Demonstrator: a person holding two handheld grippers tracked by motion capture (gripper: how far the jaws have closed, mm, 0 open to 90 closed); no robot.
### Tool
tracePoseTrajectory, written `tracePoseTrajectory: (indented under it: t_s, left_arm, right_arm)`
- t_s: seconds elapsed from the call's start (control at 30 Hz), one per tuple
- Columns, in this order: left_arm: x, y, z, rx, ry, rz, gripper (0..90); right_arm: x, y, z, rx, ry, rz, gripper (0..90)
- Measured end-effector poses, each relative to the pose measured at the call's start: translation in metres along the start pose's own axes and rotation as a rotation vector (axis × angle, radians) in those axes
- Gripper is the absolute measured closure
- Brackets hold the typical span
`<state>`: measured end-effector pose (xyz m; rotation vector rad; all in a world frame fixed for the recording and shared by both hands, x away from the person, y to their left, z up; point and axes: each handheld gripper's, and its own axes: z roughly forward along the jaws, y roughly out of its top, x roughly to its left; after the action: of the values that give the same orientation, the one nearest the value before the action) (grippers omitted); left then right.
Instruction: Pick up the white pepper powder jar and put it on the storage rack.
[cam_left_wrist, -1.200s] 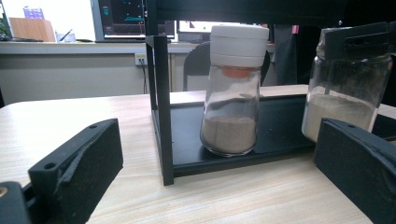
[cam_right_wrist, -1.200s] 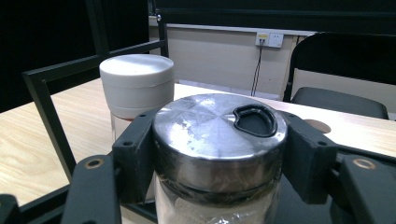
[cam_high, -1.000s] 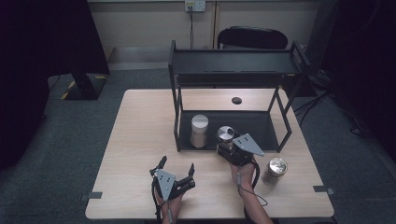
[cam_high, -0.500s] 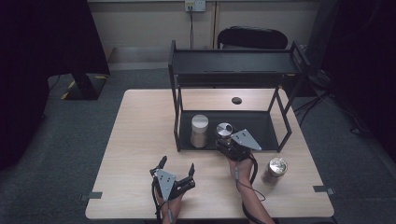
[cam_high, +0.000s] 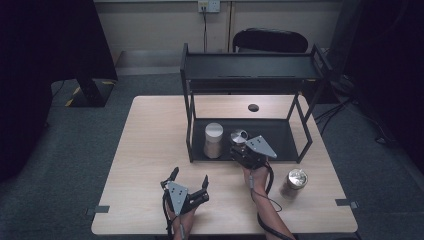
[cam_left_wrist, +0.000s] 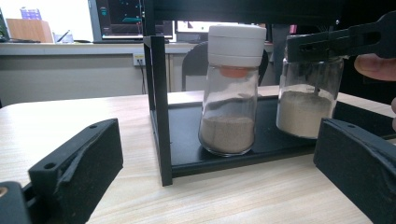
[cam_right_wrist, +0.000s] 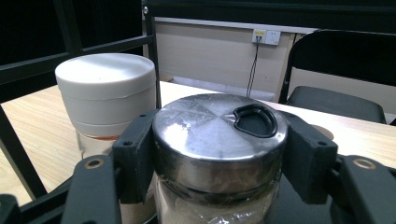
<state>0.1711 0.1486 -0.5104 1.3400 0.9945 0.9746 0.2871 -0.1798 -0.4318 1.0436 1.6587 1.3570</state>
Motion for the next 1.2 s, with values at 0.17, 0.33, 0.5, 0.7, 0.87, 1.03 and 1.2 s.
tracePoseTrajectory:
  t_s: [0.17, 0.33, 0.5, 0.7, 0.87, 1.03, 1.2]
  left_arm:
    - [0.0, 0.0, 0.0, -0.001, 0.001, -0.001, 0.9]
    - [0.0, 0.0, 0.0, -0.001, 0.0, 0.0, 0.9]
    - [0.0, 0.0, 0.0, -0.002, -0.001, 0.0, 0.9]
    - [0.0, -0.001, 0.0, -0.003, -0.002, 0.0, 0.9]
    - [0.0, -0.001, -0.001, -0.004, -0.002, -0.001, 0.9]
    - [0.0, -0.001, -0.001, -0.004, -0.002, 0.0, 0.9]
    - [0.0, -0.001, -0.001, -0.004, -0.001, -0.001, 0.9]
  right_arm:
    - [-0.002, 0.0, 0.003, 0.005, -0.003, 0.006, 34.8]
    - [-0.002, 0.0, 0.009, 0.015, -0.011, 0.003, 34.8]
    - [-0.001, -0.001, 0.015, 0.019, -0.013, 0.006, 34.8]
    - [0.0, -0.003, 0.018, 0.031, -0.017, 0.016, 34.7]
    - [0.001, -0.005, 0.02, 0.04, -0.019, 0.013, 34.8]
    - [0.002, -0.005, 0.021, 0.038, -0.023, 0.012, 34.8]
    - [0.001, -0.004, 0.023, 0.044, -0.024, 0.012, 34.8]
